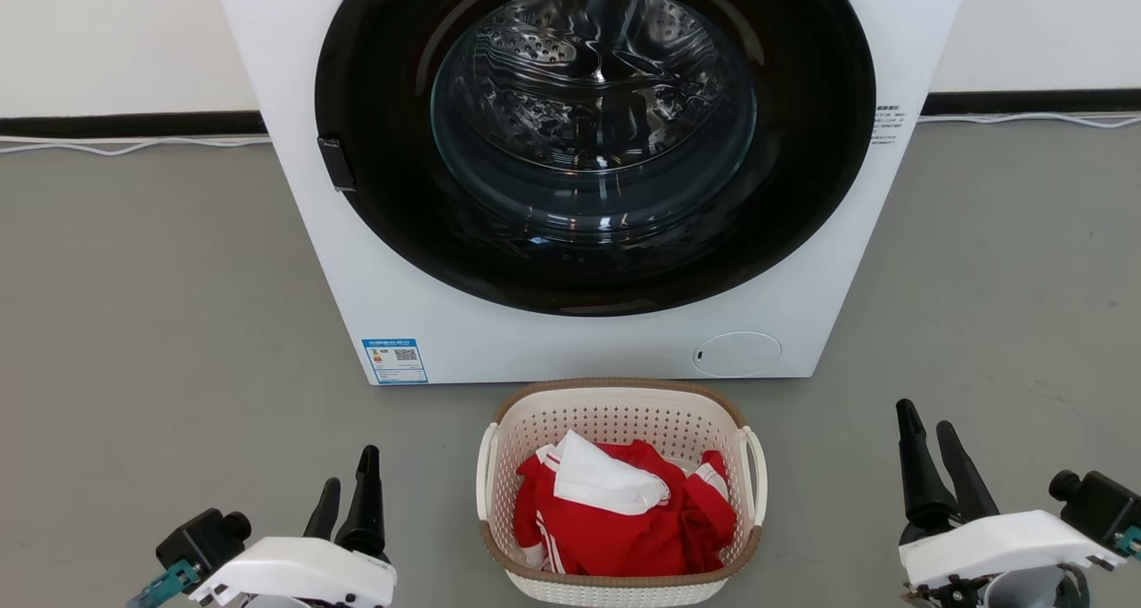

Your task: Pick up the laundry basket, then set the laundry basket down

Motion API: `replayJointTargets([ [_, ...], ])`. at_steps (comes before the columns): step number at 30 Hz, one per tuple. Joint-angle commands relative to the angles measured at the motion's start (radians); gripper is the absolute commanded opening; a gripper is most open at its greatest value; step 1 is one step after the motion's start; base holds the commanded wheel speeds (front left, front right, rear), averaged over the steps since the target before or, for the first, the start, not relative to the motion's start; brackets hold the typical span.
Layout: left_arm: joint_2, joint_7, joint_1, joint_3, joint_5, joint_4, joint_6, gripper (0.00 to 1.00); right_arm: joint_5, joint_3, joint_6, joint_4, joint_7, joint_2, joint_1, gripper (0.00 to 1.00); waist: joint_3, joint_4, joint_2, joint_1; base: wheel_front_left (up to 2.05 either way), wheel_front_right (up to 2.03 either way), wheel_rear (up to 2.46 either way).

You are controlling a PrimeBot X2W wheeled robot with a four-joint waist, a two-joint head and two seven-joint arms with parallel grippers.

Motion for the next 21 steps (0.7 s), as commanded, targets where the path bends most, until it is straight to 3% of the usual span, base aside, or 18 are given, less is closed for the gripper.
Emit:
replayJointTargets([
  [1,0.009,-0.015,-0.031,0.012,0.029,-0.031,0.009,1.0,-0.035,0.018,0.004,-0.035,-0.019,-0.015,-0.032,1.0,0.0,0.0,-0.0001,-0.0001,0.0,0.0,0.0],
  [21,0.012,-0.074,-0.031,-0.025,0.238,-0.036,0.057,1.0,-0.273,0.044,0.006,-0.042,-0.078,-0.036,-0.033,1.0,0.005,-0.002,-0.0001,-0.0001,0.0,0.0,0.0],
])
